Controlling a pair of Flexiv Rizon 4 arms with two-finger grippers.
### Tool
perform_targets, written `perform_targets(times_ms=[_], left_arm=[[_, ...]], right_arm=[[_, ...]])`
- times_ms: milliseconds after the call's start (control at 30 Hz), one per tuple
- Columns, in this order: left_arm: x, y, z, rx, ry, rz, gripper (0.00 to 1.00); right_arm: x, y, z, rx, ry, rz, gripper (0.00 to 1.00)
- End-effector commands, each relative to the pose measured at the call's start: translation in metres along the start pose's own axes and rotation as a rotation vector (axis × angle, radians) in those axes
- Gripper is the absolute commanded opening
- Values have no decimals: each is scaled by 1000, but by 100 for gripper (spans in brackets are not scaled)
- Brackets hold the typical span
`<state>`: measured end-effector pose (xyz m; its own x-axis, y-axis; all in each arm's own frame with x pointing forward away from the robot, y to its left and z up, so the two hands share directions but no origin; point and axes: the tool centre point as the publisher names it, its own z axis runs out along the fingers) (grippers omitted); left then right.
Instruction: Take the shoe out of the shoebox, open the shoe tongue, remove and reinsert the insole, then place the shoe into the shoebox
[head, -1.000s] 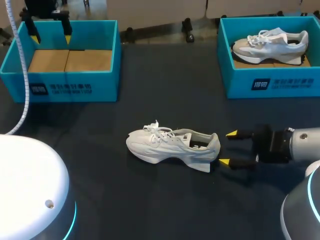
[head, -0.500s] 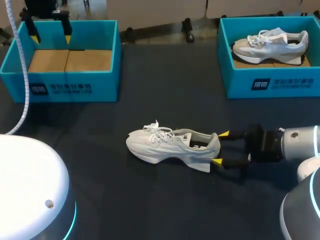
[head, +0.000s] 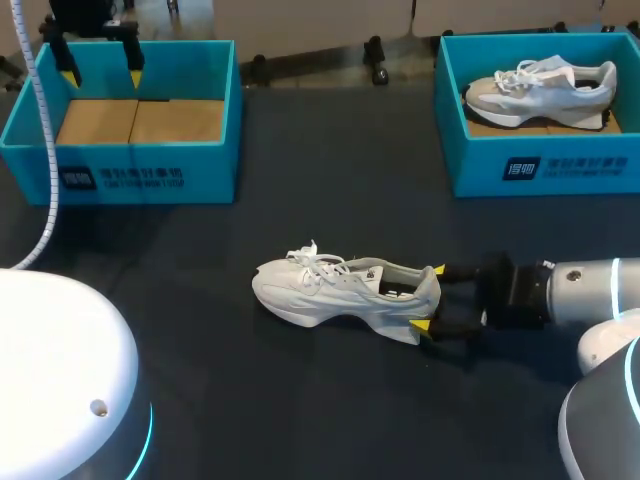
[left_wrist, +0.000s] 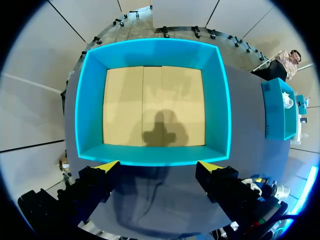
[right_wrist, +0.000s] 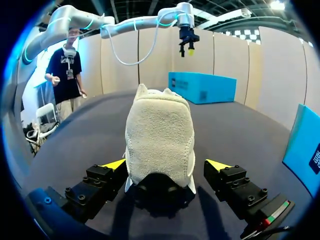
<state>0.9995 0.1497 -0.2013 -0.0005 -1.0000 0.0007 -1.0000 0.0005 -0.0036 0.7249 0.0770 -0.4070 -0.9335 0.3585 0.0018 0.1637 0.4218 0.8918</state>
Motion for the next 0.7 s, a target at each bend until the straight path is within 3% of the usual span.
perform_targets(times_ms=[33,700], left_arm=[[0,0,-1,-2,-1,0,100],[0,0,-1,-2,-1,0,100]], right_arm=[[-3,-2,16,-3,-5,1,100],[0,-1,35,-29,25,-6,100]])
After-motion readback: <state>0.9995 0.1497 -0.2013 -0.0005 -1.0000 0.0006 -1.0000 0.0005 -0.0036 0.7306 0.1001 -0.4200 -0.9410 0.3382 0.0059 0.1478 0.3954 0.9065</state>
